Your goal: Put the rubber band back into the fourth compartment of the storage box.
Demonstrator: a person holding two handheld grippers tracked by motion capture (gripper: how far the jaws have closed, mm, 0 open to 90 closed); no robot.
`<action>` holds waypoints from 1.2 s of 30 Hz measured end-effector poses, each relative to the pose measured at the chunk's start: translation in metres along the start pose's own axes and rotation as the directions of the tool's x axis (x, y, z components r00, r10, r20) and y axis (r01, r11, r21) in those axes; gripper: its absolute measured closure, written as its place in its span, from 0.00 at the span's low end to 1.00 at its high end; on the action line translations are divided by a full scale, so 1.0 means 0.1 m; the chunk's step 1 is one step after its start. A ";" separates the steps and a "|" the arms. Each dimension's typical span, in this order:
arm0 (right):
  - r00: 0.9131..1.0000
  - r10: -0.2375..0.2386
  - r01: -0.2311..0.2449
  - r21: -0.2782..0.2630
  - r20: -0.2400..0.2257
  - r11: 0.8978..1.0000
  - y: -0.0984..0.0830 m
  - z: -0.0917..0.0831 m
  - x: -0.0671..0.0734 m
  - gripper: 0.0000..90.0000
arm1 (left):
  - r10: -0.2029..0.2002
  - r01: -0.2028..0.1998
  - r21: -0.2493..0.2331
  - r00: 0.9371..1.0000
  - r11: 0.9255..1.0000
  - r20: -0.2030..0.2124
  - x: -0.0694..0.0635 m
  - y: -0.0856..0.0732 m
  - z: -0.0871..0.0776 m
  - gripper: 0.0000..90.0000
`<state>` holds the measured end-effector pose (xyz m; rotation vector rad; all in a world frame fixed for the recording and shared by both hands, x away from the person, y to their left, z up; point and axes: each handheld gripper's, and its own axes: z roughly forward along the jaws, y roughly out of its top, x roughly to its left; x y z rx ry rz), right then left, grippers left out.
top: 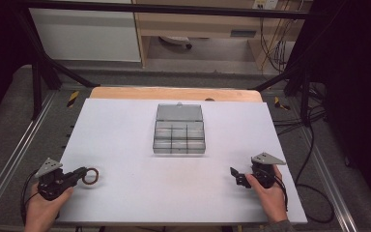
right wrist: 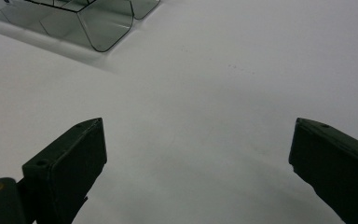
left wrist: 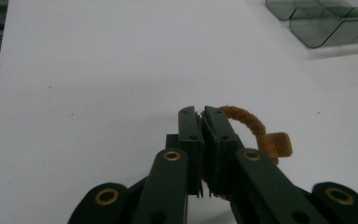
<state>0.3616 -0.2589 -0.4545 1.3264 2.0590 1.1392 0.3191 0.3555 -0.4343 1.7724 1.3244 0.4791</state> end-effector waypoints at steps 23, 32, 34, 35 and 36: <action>1.000 -0.018 0.018 0.002 -0.001 1.000 0.00 0.02 0.01 0.05 | -0.015 0.019 -0.064 0.997 0.998 0.071 -0.10 0.35 0.07 0.96; 1.000 -0.019 0.019 0.002 -0.002 1.000 0.00 0.02 0.01 0.05 | 0.026 -0.021 -0.062 0.996 0.998 0.086 -0.23 0.51 0.15 0.96; 1.000 -0.017 0.017 0.006 -0.002 1.000 0.00 0.02 0.01 0.05 | 0.034 -0.028 -0.064 0.995 0.998 0.093 -0.28 0.55 0.19 0.96; 1.000 -0.017 0.017 0.006 -0.002 1.000 0.00 0.02 0.01 0.05 | 0.034 -0.028 -0.064 0.995 0.998 0.093 -0.28 0.55 0.19 0.96; 1.000 -0.016 0.016 0.007 -0.003 1.000 0.00 0.02 0.01 0.05 | 0.036 -0.030 -0.066 0.995 0.997 0.097 -0.29 0.57 0.20 0.96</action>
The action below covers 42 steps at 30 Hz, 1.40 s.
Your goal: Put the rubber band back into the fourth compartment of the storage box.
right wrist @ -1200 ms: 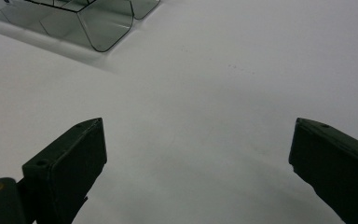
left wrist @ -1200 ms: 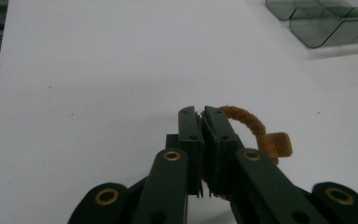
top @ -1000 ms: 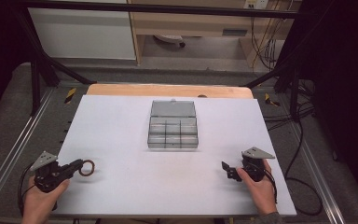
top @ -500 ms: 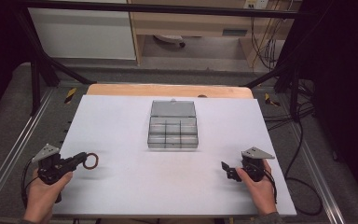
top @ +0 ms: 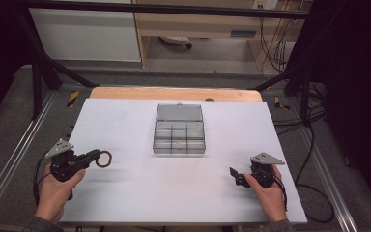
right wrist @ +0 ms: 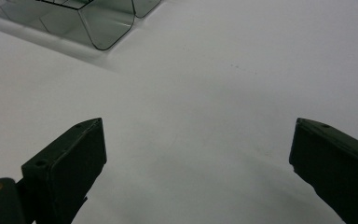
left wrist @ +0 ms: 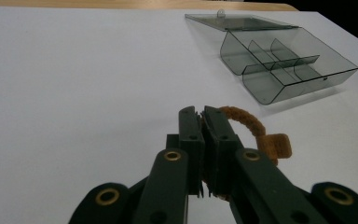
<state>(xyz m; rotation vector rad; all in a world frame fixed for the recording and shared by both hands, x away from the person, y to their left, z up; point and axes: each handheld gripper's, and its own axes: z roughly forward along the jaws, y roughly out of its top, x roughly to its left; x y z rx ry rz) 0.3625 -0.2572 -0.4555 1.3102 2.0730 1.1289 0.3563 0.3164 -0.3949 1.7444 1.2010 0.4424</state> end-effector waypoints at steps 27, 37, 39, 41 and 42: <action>1.000 -0.005 0.005 -0.006 0.004 1.000 0.00 -0.01 0.00 0.05 | 0.065 -0.065 -0.007 0.997 0.998 0.050 -0.29 0.33 0.30 0.96; 1.000 -0.027 0.026 0.007 0.010 1.000 0.00 0.00 0.02 0.05 | 0.074 -0.073 -0.019 0.996 0.997 0.058 -0.37 0.41 0.38 0.96; 1.000 -0.027 0.027 0.007 0.013 1.000 0.00 0.00 0.01 0.05 | 0.080 -0.079 -0.017 0.995 0.997 0.061 -0.39 0.42 0.39 0.96; 1.000 -0.025 0.025 0.006 0.013 1.000 0.00 0.00 0.01 0.05 | 0.084 -0.083 -0.015 0.995 0.996 0.062 -0.39 0.43 0.40 0.96; 1.000 -0.024 0.024 0.004 0.013 1.000 0.00 0.00 0.01 0.05 | 0.082 -0.081 -0.016 0.995 0.997 0.065 -0.40 0.43 0.41 0.96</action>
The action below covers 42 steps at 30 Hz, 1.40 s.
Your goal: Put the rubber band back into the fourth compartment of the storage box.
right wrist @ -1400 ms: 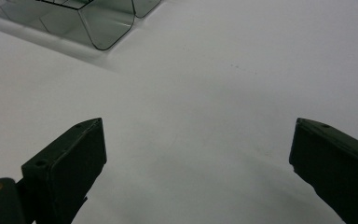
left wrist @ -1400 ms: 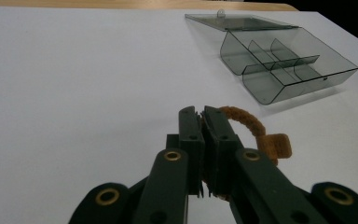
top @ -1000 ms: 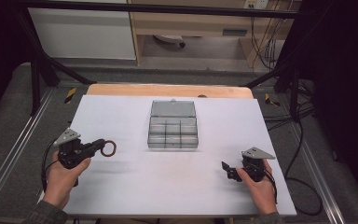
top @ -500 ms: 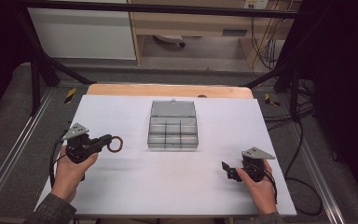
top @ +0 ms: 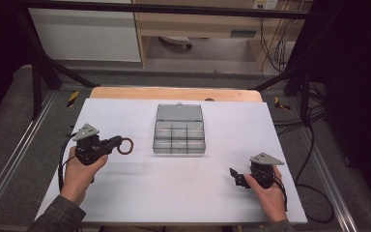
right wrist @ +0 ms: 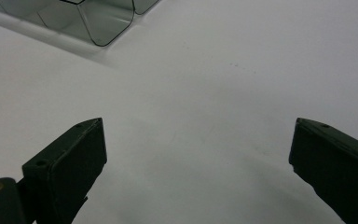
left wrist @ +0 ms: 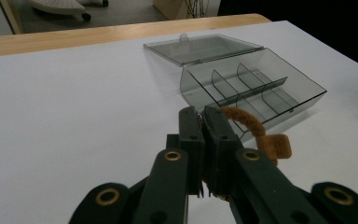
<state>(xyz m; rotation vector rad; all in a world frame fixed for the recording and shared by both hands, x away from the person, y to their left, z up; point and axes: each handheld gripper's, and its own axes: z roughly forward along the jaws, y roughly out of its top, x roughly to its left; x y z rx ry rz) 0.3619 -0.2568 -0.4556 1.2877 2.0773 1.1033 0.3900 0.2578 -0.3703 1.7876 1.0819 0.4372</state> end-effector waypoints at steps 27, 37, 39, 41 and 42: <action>1.000 0.012 -0.012 -0.010 -0.007 1.000 0.00 -0.01 0.00 0.05 | 0.046 -0.046 0.010 0.999 0.999 0.029 -0.19 0.28 0.27 0.96; 1.000 0.015 -0.015 -0.012 -0.008 1.000 0.00 -0.02 -0.01 0.05 | 0.052 -0.052 0.013 0.998 0.999 0.037 -0.25 0.35 0.40 0.96; 1.000 0.015 -0.015 -0.012 -0.010 1.000 0.01 -0.02 -0.01 0.05 | 0.054 -0.054 0.015 0.998 0.998 0.037 -0.26 0.36 0.44 0.96; 1.000 0.012 -0.012 -0.014 -0.009 1.000 0.01 -0.02 -0.01 0.05 | 0.052 -0.053 0.015 0.998 0.998 0.037 -0.27 0.37 0.45 0.96; 1.000 0.013 -0.013 -0.015 -0.009 1.000 0.01 -0.03 -0.01 0.05 | 0.053 -0.054 0.015 0.998 0.998 0.037 -0.27 0.38 0.47 0.96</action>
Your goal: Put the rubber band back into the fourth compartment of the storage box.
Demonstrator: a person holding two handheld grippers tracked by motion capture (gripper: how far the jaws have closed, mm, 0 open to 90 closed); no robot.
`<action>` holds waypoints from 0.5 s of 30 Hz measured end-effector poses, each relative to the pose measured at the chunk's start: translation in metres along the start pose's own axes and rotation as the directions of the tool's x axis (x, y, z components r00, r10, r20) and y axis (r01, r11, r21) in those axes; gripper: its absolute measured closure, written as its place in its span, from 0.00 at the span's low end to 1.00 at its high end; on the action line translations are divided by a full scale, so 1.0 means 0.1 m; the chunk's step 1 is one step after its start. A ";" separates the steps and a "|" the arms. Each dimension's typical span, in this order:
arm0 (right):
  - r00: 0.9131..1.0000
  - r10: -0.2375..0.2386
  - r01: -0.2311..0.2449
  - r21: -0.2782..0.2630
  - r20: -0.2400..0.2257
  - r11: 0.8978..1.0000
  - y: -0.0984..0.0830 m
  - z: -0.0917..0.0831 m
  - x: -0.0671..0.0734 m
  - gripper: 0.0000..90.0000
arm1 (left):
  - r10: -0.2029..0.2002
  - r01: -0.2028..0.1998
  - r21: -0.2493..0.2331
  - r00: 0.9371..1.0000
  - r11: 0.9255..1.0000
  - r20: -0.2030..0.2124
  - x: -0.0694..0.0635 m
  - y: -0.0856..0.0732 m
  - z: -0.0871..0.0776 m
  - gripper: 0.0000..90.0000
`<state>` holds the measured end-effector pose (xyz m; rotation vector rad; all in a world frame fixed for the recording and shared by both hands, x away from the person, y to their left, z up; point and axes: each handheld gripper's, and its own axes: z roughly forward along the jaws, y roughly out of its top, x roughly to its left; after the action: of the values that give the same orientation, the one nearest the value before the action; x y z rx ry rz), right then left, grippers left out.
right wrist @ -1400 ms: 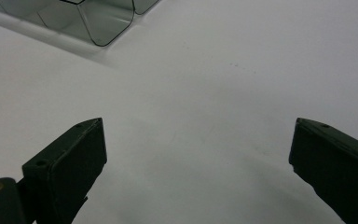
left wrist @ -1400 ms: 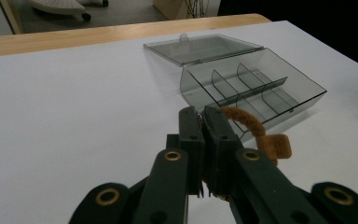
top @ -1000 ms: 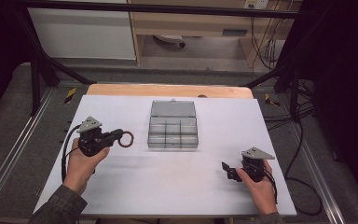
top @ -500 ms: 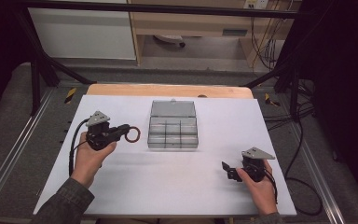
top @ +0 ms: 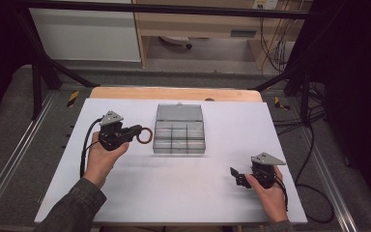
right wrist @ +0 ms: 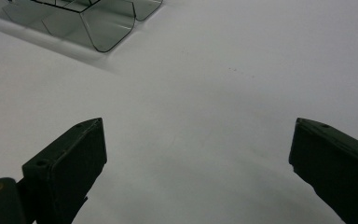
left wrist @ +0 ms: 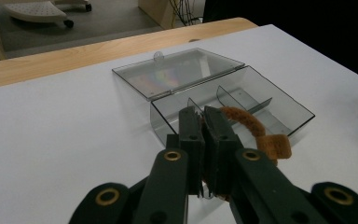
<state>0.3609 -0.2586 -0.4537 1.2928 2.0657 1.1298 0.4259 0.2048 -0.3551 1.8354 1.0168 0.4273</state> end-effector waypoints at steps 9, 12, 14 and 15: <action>1.000 0.006 -0.006 -0.007 0.002 1.000 0.00 -0.01 -0.01 0.05 | 0.005 -0.005 0.004 1.000 1.000 -0.001 -0.01 0.05 0.13 0.96; 1.000 0.007 -0.007 -0.006 0.001 1.000 0.00 -0.01 0.00 0.05 | 0.003 -0.003 0.006 1.000 1.000 -0.003 -0.02 0.06 0.16 0.96; 1.000 0.005 -0.005 -0.006 0.003 1.000 0.00 -0.01 0.00 0.05 | 0.001 -0.001 0.004 1.000 1.000 -0.006 -0.02 0.06 0.19 0.96; 1.000 0.006 -0.006 -0.007 0.001 1.000 0.00 -0.02 0.00 0.05 | 0.002 -0.002 0.006 1.000 1.000 -0.006 -0.03 0.06 0.21 0.96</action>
<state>0.3599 -0.2595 -0.4528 1.2972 2.0563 1.1374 0.4408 0.1897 -0.3595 1.8416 1.0213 0.4312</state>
